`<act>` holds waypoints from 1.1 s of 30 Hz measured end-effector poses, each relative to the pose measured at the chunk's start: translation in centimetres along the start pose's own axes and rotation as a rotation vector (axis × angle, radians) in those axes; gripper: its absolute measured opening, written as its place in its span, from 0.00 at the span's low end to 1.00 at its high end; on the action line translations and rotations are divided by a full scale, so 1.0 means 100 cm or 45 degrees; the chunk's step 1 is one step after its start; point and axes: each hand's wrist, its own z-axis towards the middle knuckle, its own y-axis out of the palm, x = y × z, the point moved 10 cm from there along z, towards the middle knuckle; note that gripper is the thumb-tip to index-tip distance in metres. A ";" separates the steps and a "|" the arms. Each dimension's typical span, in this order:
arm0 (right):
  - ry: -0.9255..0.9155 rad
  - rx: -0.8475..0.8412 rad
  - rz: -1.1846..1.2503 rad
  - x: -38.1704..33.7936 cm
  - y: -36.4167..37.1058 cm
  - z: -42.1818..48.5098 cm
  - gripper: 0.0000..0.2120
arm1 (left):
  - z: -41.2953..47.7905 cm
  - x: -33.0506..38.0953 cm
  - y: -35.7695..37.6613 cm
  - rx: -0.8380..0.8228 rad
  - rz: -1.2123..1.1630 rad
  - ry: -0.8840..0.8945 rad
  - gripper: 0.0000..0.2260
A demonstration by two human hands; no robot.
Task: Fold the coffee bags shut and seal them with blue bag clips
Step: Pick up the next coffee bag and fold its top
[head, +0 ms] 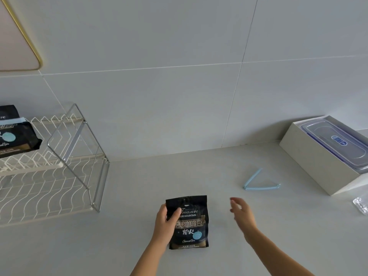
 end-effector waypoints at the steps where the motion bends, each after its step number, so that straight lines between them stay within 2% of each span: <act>1: 0.008 0.083 -0.013 0.001 -0.013 0.009 0.12 | 0.001 -0.001 0.000 -0.008 -0.001 -0.003 0.07; 4: -0.060 0.193 -0.069 -0.014 -0.036 0.035 0.16 | 0.003 -0.001 0.000 -0.035 0.014 0.000 0.07; 6: -0.049 0.188 -0.070 -0.023 -0.042 0.052 0.19 | 0.004 -0.001 0.001 -0.044 0.019 -0.003 0.07; 11: 0.280 0.053 -0.009 -0.008 -0.036 0.077 0.27 | 0.008 -0.001 0.000 -0.033 0.029 0.014 0.07; 13: 0.308 0.010 -0.103 -0.002 -0.031 0.080 0.27 | 0.010 -0.002 0.000 -0.030 0.023 0.018 0.07; 17: 0.075 0.061 -0.333 -0.004 -0.025 0.079 0.19 | 0.013 -0.002 0.001 -0.003 -0.002 0.034 0.06; 20: -0.084 -0.041 -0.634 -0.003 -0.007 0.058 0.08 | 0.017 -0.003 0.001 -0.003 -0.031 0.018 0.06; 22: -0.156 -0.088 -0.906 0.000 0.001 0.041 0.05 | 0.018 -0.003 0.003 -0.023 -0.039 0.005 0.07; 24: -0.277 -0.072 -0.995 -0.002 0.005 0.027 0.02 | 0.019 -0.004 0.003 -0.040 -0.041 -0.002 0.06; 29: -0.434 -0.105 -1.058 -0.002 0.004 0.011 0.07 | 0.016 -0.007 0.003 -0.050 -0.039 -0.015 0.07; 33: -0.459 -0.043 -0.926 -0.007 -0.013 0.009 0.11 | 0.013 -0.008 0.003 -0.053 -0.035 -0.022 0.07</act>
